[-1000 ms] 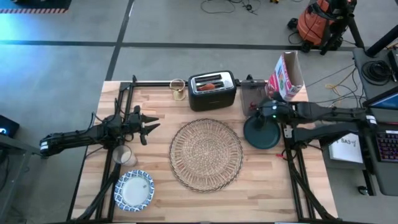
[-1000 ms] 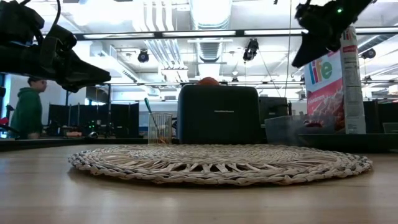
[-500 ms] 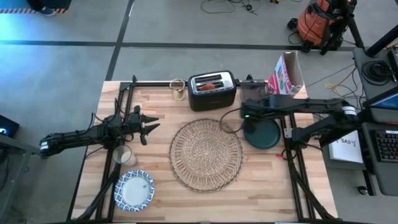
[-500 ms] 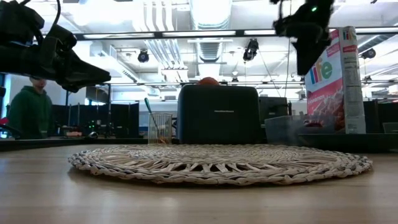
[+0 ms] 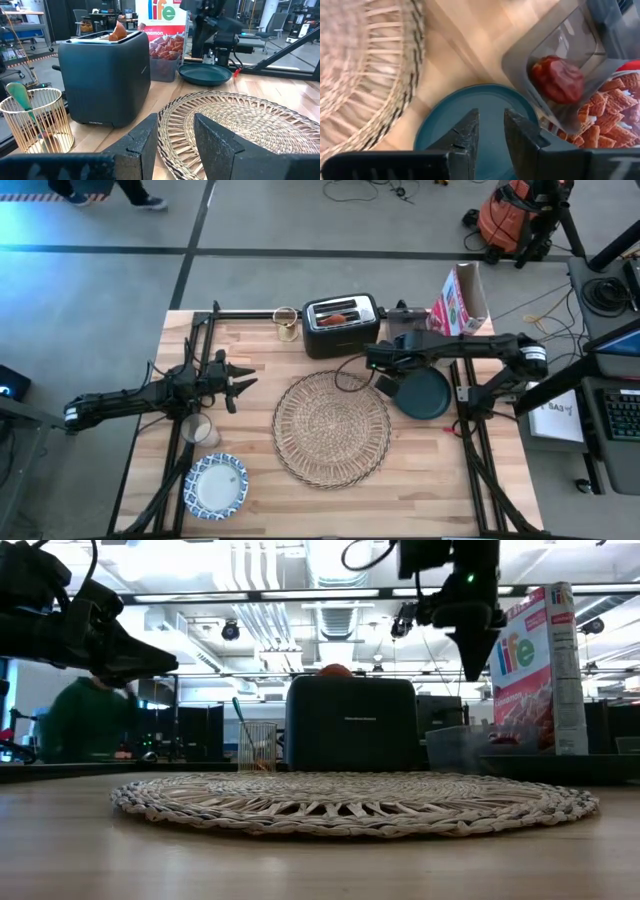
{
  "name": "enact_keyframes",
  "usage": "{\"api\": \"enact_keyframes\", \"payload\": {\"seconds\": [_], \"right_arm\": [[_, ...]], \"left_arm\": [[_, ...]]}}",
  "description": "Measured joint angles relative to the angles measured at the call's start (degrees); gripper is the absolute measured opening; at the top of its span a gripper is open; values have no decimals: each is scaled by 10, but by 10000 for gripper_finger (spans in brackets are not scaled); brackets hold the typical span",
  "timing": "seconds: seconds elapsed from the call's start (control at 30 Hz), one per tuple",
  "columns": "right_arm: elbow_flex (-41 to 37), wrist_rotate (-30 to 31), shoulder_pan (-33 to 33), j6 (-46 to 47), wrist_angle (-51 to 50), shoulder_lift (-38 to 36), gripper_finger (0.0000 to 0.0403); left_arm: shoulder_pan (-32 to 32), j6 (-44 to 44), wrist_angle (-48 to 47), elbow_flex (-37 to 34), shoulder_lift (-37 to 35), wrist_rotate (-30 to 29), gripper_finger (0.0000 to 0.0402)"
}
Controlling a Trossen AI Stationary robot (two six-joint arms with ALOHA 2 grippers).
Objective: Arrange a breakfast setting
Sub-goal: Move the black bin to the bottom right of the table
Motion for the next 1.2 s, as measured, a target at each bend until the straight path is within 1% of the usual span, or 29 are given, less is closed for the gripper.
{"api": "enact_keyframes", "payload": {"seconds": [0.27, 0.4, 1.07, 1.2], "right_arm": [[-2, -4, -73, -51, 3, 25, 158], [-1, -4, -99, -83, 7, 38, 176], [-1, -4, -169, -202, 36, 139, 175], [-1, -7, -179, -209, 39, 150, 172]], "left_arm": [[0, 0, 0, 0, 0, 0, 112], [0, 0, 0, 0, 0, 0, 112], [0, 0, 0, 0, 0, 0, 112], [0, 0, 0, 0, 0, 0, 112]]}}
